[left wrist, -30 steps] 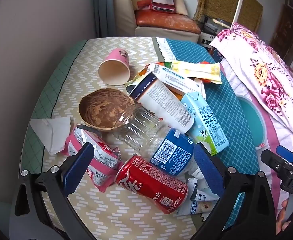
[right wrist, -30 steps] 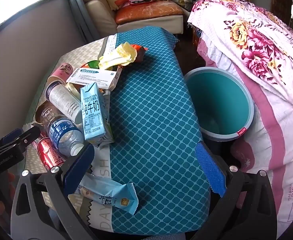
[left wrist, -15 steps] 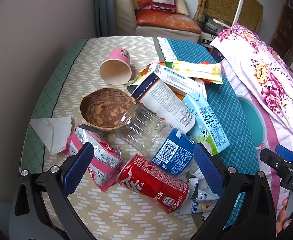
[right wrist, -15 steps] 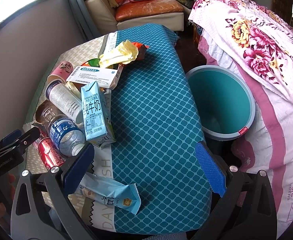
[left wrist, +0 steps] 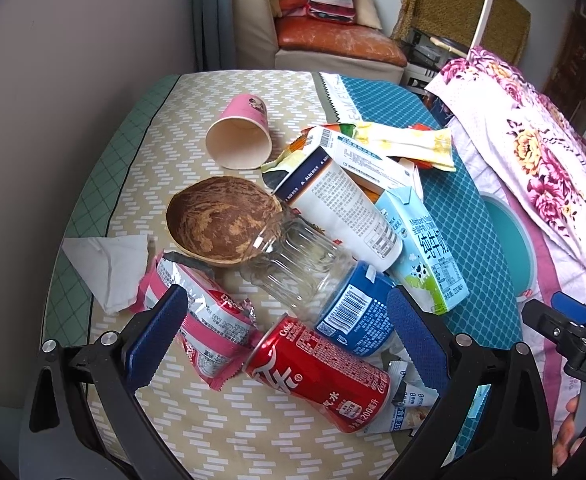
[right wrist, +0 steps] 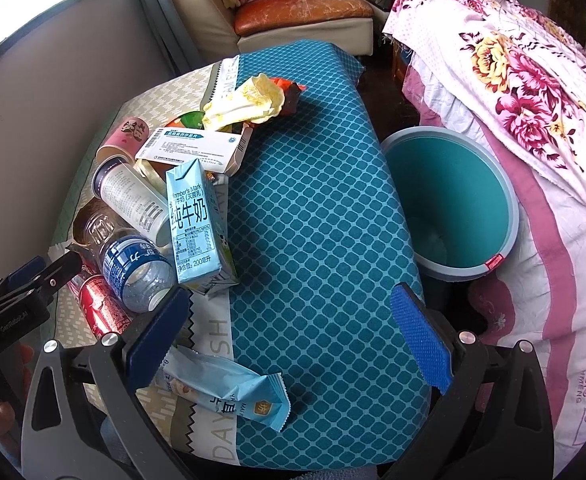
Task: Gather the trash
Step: 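Move both tools toward the pile of trash on the table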
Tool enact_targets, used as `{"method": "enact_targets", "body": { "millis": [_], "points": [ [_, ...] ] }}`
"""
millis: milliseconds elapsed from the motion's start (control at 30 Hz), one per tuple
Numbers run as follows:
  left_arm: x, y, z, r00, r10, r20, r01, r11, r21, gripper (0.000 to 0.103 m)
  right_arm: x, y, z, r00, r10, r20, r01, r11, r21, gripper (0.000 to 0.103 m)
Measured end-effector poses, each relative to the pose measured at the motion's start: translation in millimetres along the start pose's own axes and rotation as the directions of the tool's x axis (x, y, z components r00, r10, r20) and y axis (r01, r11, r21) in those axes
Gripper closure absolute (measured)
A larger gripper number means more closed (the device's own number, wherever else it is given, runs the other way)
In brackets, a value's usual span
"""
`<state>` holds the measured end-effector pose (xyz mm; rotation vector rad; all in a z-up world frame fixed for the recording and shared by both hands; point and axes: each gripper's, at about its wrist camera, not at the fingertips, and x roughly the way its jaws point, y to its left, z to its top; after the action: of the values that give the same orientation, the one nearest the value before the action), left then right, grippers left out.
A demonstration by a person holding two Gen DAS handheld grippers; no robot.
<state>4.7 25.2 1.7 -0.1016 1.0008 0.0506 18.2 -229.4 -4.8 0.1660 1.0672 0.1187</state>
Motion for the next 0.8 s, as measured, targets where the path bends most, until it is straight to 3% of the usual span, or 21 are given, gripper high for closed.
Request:
{"method": "enact_targets", "body": {
  "millis": [800],
  "points": [
    [4.4, 11.4, 8.4, 1.0, 0.006, -0.007, -0.006, 1.0, -0.012, 0.004, 7.3, 10.3, 8.8, 0.999, 0.002, -0.034, -0.003, 1.0, -0.009, 0.006]
  ]
}}
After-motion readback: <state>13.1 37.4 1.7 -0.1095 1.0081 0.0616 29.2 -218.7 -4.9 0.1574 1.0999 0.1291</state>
